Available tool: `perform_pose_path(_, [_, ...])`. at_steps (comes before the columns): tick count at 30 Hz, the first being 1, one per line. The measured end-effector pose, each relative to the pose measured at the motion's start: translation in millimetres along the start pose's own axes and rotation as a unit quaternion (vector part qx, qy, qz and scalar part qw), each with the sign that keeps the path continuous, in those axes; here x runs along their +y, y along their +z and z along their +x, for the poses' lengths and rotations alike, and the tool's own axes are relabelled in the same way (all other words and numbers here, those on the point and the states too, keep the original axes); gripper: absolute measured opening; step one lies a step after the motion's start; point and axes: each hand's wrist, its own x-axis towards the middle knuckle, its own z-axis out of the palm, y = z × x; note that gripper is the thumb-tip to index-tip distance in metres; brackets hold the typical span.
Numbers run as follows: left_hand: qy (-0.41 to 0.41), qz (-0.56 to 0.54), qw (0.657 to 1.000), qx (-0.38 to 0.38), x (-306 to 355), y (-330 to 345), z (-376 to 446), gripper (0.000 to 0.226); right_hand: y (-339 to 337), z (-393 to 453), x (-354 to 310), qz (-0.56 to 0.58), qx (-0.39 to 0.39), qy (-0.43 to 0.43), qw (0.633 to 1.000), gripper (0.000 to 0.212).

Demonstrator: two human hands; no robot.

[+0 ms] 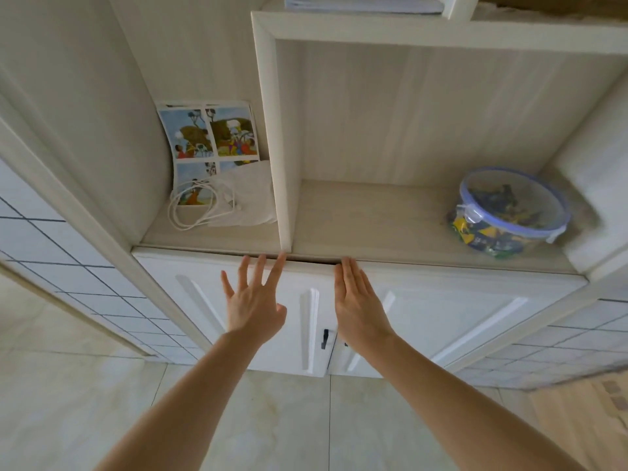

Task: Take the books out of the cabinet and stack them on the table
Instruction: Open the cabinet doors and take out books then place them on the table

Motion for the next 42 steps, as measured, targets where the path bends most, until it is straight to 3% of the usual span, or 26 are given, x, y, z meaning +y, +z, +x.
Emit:
perform_pose_path(6, [0.009, 0.008, 1.000, 0.022, -2.9, 12.1, -27.2, 0.101, -12.0, -34.8, -7.8, 0.056, 0.027, -0.026, 0.998, 0.068])
perform_pose_path(10, [0.034, -0.002, 0.998, 0.051, -13.7, 15.6, -57.9, 0.094, -24.0, -61.5, -12.5, 0.158, 0.040, -0.062, 0.985, 0.035])
perform_pose_path(12, [0.056, -0.008, 0.996, 0.062, -24.6, 14.2, -74.7, 0.089, -34.3, -67.9, -18.1, 0.242, 0.011, -0.033, 0.970, 0.015])
perform_pose_path(15, [0.086, -0.018, 0.995, 0.054, -45.2, 10.4, -97.2, 0.084, -48.2, -60.3, -31.3, 0.403, -0.139, 0.044, 0.904, 0.026])
perform_pose_path(18, [0.098, -0.027, 0.994, 0.040, -56.1, 2.6, -109.4, 0.082, -49.2, -53.6, -54.2, 0.385, -0.248, -0.021, 0.889, 0.029])
perform_pose_path(20, [0.105, -0.015, 0.994, 0.028, -58.5, -2.3, -111.9, 0.078, -45.2, -56.4, -68.3, 0.390, -0.272, -0.039, 0.879, 0.026])
perform_pose_path(25, [0.105, -0.027, 0.994, 0.009, -61.8, -8.2, -115.0, 0.071, -36.8, -61.0, -75.5, 0.477, -0.285, 0.028, 0.831, 0.033])
perform_pose_path(29, [0.103, -0.069, 0.992, 0.012, -69.7, -7.9, -118.4, 0.061, -39.9, -61.5, -76.9, 0.478, -0.301, 0.038, 0.824, 0.034])
perform_pose_path(32, [0.068, -0.178, 0.980, 0.051, -72.4, -9.1, -123.7, 0.054, -45.4, -63.8, -84.2, 0.480, -0.324, 0.039, 0.814, 0.041])
perform_pose_path(36, [-0.060, -0.324, 0.939, 0.097, -71.5, -14.0, -127.1, 0.058, -51.3, -79.0, -108.8, 0.477, -0.361, 0.057, 0.799, 0.039])
perform_pose_path(39, [-0.155, -0.419, 0.894, 0.044, -76.9, -20.6, -133.5, 0.079, -55.1, -94.5, -134.6, 0.517, -0.377, 0.091, 0.763, 0.039])
perform_pose_path(42, [-0.173, -0.453, 0.874, -0.003, -100.5, -17.7, -145.2, 0.085, -56.1, -109.7, -163.8, 0.579, -0.388, 0.118, 0.707, 0.043])
